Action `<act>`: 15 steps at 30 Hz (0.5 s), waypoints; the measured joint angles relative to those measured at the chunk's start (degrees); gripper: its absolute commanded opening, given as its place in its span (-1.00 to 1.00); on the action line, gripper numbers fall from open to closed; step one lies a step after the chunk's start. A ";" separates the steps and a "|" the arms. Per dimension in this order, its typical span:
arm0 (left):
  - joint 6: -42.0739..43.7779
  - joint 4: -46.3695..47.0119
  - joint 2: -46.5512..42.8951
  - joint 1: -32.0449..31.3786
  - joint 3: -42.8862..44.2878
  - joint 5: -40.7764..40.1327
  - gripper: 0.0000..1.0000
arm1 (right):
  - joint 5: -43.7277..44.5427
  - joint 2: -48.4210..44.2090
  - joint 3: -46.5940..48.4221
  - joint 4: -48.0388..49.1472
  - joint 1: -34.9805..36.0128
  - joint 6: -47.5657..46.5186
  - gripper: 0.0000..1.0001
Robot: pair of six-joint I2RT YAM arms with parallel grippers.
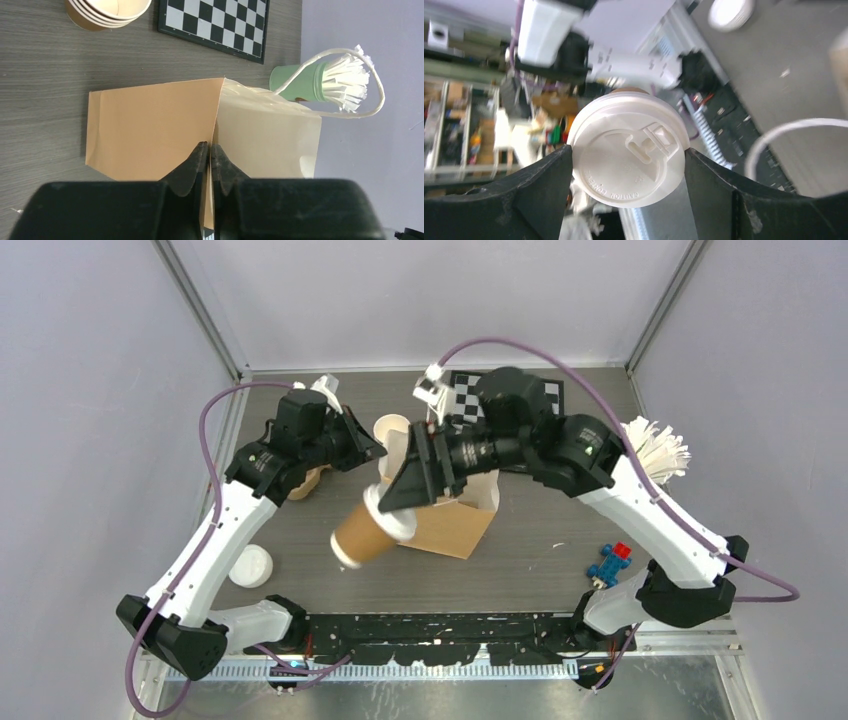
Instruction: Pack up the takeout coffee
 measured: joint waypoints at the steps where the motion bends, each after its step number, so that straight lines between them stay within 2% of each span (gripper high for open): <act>1: 0.13 -0.13 -0.02 0.02 0.00 0.00 -0.68 | 1.03 -0.02 0.94 0.04 -1.46 -0.11 0.52; 8: 1.53 -2.08 -0.15 0.02 0.13 -0.20 -0.10 | 11.45 -0.83 4.22 -0.33 -12.26 -4.09 0.53; 15: 4.90 -7.08 0.00 0.02 4.59 -2.95 0.20 | 23.10 -0.46 10.12 -9.57 -13.46 -15.91 0.53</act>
